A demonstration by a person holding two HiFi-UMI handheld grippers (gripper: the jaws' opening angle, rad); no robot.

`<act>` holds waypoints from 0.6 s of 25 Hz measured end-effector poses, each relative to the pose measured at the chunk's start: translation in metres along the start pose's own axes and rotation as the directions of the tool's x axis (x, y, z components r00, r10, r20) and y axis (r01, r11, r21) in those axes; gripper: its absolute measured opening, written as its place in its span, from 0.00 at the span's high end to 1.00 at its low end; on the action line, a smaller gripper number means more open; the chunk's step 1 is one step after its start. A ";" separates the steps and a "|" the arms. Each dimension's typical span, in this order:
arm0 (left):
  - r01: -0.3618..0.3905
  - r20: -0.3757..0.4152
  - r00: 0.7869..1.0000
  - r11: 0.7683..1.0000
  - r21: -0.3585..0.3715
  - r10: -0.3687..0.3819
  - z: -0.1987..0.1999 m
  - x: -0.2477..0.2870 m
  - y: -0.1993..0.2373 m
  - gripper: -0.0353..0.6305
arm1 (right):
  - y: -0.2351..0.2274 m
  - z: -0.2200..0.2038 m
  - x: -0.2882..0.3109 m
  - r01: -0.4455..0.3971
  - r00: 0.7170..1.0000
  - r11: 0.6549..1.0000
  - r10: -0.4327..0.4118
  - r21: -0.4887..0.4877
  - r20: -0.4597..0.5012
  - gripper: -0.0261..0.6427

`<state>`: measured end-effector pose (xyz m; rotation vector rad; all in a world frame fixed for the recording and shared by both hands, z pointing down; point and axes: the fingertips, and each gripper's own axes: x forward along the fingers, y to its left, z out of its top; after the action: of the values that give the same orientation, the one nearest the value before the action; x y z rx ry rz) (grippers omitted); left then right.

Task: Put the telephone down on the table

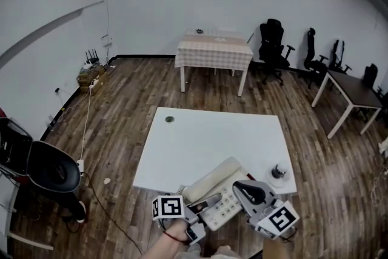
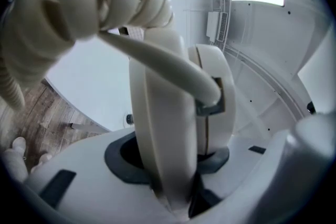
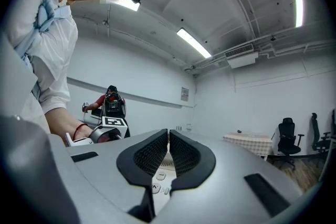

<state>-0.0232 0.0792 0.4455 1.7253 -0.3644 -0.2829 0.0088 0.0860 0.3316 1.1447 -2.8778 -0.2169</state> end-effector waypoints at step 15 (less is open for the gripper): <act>-0.022 0.310 0.950 0.997 -0.074 0.045 0.102 0.061 0.036 0.68 | -0.097 -0.045 0.074 -0.166 0.986 0.985 0.166 0.043 -0.010 0.91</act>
<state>-0.0093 -0.0429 0.4634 1.6044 -0.6072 -0.5410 0.0245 -0.0399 0.3606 0.9007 -2.9589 -0.1433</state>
